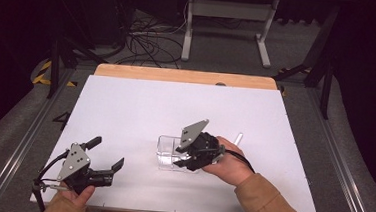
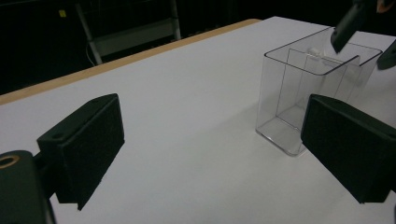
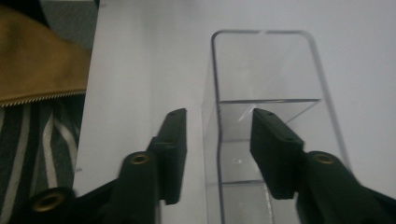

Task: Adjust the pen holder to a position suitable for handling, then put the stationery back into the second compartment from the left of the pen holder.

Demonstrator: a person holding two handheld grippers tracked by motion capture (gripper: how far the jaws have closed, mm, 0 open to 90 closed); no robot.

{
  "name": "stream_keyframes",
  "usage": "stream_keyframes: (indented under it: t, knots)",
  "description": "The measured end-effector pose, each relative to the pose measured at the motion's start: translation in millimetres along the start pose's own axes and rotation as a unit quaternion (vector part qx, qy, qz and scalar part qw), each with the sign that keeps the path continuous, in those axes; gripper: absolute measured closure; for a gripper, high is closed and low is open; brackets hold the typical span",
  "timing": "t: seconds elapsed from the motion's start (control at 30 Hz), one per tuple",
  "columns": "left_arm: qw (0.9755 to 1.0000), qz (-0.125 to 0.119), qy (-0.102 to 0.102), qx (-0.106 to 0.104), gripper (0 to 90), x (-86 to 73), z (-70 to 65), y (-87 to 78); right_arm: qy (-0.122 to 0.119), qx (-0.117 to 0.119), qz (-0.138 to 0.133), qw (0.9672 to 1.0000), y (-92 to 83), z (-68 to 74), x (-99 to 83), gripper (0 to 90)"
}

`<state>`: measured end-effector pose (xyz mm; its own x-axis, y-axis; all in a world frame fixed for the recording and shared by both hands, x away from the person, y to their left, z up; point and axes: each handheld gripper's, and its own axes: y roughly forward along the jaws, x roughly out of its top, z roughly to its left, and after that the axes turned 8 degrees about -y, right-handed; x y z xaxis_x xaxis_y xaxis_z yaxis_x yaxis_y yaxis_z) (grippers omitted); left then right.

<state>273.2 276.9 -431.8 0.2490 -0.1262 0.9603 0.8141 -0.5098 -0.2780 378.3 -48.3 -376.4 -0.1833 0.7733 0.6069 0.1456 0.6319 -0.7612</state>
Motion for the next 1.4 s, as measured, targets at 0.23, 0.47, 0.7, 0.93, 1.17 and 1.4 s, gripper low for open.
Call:
stream_keyframes:
  t: [0.23, 0.47, 0.7, 0.93, 1.17, 1.4]
  knots:
    - [1.0000, -0.002, 0.001, 0.000, 7.0, 1.5, -1.2, 0.8, 0.039, -0.058, -0.073, 0.9948, -29.7, 0.7, -8.3, 29.4]
    - [1.0000, -0.001, 0.002, -0.002, 7.0, 1.8, -0.6, 3.3, 0.046, -0.096, -0.106, 0.9887, -43.0, 3.9, -10.2, 14.1]
    - [1.0000, -0.004, 0.000, -0.001, 7.0, 2.0, -0.9, 1.9, 0.066, -0.122, -0.132, 0.9816, -55.8, 3.4, -15.4, 2.8]
    - [1.0000, -0.002, 0.000, -0.003, 6.9, 1.8, -1.2, 2.7, 0.089, -0.157, -0.178, 0.9673, -73.0, 5.4, -25.2, 0.0]
    - [1.0000, -0.002, -0.001, -0.004, 6.9, 1.8, -1.2, 3.8, 0.102, -0.217, -0.209, 0.9479, -82.6, 14.0, -33.5, 0.0]
    - [1.0000, -0.002, -0.002, -0.003, 6.9, 1.7, -0.9, 3.1, 0.142, -0.241, -0.237, 0.9303, -93.4, 12.5, -43.9, 0.0]
